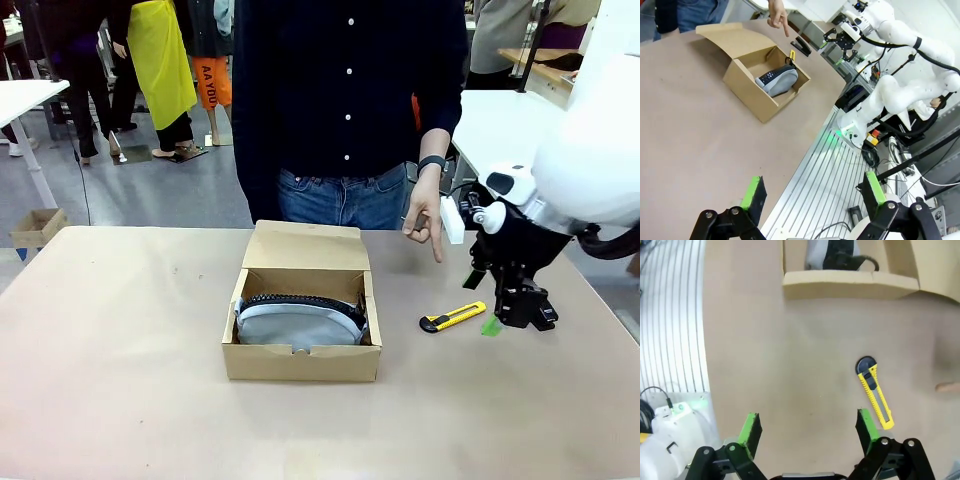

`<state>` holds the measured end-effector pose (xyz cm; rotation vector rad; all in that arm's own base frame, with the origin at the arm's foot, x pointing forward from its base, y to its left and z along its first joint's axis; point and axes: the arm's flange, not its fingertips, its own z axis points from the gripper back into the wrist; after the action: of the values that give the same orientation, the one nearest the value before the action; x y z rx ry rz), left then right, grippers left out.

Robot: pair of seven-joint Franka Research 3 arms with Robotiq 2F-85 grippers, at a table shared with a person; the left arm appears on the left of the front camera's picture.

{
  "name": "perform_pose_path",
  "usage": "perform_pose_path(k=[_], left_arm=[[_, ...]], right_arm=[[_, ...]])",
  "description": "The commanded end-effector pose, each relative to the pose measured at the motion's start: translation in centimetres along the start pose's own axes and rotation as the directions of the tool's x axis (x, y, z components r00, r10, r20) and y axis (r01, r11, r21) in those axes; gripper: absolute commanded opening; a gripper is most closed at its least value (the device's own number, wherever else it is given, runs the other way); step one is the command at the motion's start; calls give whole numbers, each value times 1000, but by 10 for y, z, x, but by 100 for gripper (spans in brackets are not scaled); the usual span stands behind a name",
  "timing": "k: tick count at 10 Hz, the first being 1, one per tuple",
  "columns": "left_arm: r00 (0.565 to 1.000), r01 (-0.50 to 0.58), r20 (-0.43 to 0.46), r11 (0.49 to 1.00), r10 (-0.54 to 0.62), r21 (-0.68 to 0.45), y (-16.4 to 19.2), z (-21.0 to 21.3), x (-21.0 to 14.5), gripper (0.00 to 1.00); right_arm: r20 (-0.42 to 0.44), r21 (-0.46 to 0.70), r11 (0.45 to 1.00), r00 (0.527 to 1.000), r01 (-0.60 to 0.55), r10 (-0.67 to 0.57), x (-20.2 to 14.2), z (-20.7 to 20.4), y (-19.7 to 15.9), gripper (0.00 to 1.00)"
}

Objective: Pack the items into the box.
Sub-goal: Pick up the item specified by the human and place it in the Mailer Box.

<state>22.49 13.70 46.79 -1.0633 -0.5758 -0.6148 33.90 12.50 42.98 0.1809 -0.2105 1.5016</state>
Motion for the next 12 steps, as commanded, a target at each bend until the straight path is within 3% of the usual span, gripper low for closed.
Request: perform_pose_path(k=[1, 4, 6, 12], left_arm=[[1000, 20, 17, 1000, -20, -13, -2, 1, 0, 100], [1000, 20, 17, 1000, -20, -13, -2, 1, 0, 100], [1000, 20, 17, 1000, -20, -13, -2, 1, 0, 100], [1000, 20, 17, 1000, -20, -13, -2, 1, 0, 100]], right_arm=[[10, 23, 999, 999, 44, -44, -8, 10, 6, 100], [16, 20, 1000, 1000, 23, -24, -10, 7, 2, 100], [-154, -56, 998, 987, 37, -45, -7, -10, -16, 100], [-166, -55, 991, 980, -121, 111, -22, -73, -81, 100]])
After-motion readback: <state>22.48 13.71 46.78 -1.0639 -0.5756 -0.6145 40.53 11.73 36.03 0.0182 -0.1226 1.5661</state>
